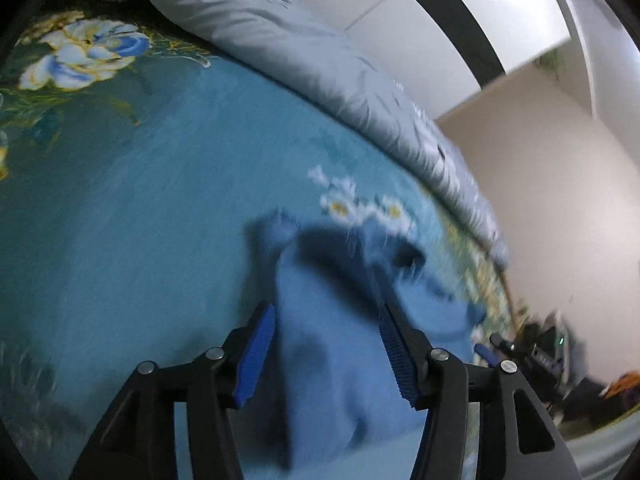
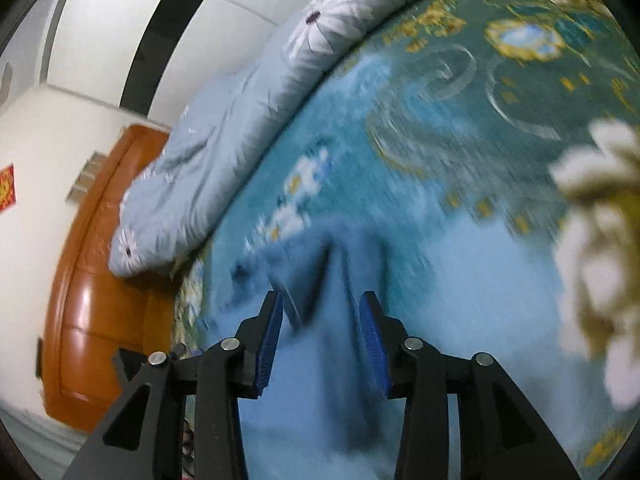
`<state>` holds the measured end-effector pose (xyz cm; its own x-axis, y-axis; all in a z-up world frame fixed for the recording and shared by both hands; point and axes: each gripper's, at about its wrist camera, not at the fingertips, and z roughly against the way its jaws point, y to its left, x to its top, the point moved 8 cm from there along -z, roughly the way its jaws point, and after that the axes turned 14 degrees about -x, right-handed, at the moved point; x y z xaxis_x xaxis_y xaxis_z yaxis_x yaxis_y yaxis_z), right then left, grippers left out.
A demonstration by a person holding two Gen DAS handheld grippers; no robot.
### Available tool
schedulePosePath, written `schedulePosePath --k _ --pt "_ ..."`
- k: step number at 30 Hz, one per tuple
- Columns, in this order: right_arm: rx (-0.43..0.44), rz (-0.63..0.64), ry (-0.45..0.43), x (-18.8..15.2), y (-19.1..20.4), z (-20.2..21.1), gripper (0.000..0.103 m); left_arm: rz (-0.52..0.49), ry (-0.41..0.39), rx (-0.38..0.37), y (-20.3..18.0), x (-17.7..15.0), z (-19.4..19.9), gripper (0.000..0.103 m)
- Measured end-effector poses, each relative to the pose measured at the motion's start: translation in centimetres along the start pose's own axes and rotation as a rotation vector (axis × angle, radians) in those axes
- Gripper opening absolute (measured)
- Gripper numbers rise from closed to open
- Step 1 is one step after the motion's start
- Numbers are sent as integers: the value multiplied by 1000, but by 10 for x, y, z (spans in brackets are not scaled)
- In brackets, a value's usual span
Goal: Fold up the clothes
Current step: 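Open both grippers and move them to the folded edge, then grasp the folded edge with both grippers and fold it over again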
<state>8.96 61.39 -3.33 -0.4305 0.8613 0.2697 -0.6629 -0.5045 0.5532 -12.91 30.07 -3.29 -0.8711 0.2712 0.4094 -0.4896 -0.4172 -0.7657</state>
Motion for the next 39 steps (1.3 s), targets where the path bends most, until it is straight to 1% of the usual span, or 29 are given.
schedulePosePath --k 2,3,4,5,7,8,10,11,14,15,18,20,21,22,23,24,25,27,30,32,33,35,37,38,39 --pt "-39 24 25 -16 -4 -6 41 -58 20 87 -2 -6 -1 59" --pt "-52 33 20 -16 -2 -6 41 -93 27 141 -4 -5 -3 59" --pt "-59 39 10 -15 3 -6 41 -119 30 170 -9 -3 -4 59" --pt "-67 46 0 -14 7 -5 41 -138 30 181 -15 1 -6 59" --pt "-35 44 -37 -5 20 3 41 -178 20 180 -24 9 -8 59" --pt "-27 50 -47 0 25 5 41 -206 14 193 -27 15 -10 59" --pt "-23 69 -59 9 36 7 41 -257 15 259 -22 26 -19 59" --pt "-22 62 -50 12 38 3 41 -271 23 290 -18 31 -25 59" --pt "-21 20 -7 20 39 -13 41 -289 64 315 -4 39 -46 59" --pt "-21 4 5 23 38 -19 41 -301 77 334 0 41 -53 59" --pt "-16 -46 34 31 33 -33 41 -347 85 378 5 47 -61 58" --pt "-2 -73 47 37 31 -40 41 -384 85 384 3 51 -69 55" --pt "6 -84 51 40 31 -43 39 -401 86 385 2 52 -71 44" --pt "11 -90 52 43 31 -45 30 -401 87 384 3 54 -74 29" --pt "10 -90 52 46 30 -46 26 -389 87 382 5 55 -75 22" --pt "6 -90 51 49 30 -48 18 -376 88 379 7 56 -77 8" --pt "3 -86 51 53 30 -49 11 -364 88 377 9 57 -79 6" --pt "2 -90 42 60 31 -52 8 -340 89 373 13 59 -82 5" --pt "5 -106 31 70 32 -55 8 -303 90 366 19 63 -87 5" --pt "-3 -123 37 74 31 -61 9 -279 91 362 23 65 -91 5" --pt "-13 -117 46 74 31 -64 9 -267 92 359 24 66 -92 7" --pt "-25 -93 63 72 32 -68 14 -242 91 324 23 66 -88 7" --pt "-11 -60 62 69 35 -61 26 -207 87 276 19 65 -78 13" --pt "0 -48 54 68 36 -55 28 -188 84 252 17 65 -72 16" --pt "11 -38 43 67 38 -47 30 -175 76 234 13 63 -64 21"
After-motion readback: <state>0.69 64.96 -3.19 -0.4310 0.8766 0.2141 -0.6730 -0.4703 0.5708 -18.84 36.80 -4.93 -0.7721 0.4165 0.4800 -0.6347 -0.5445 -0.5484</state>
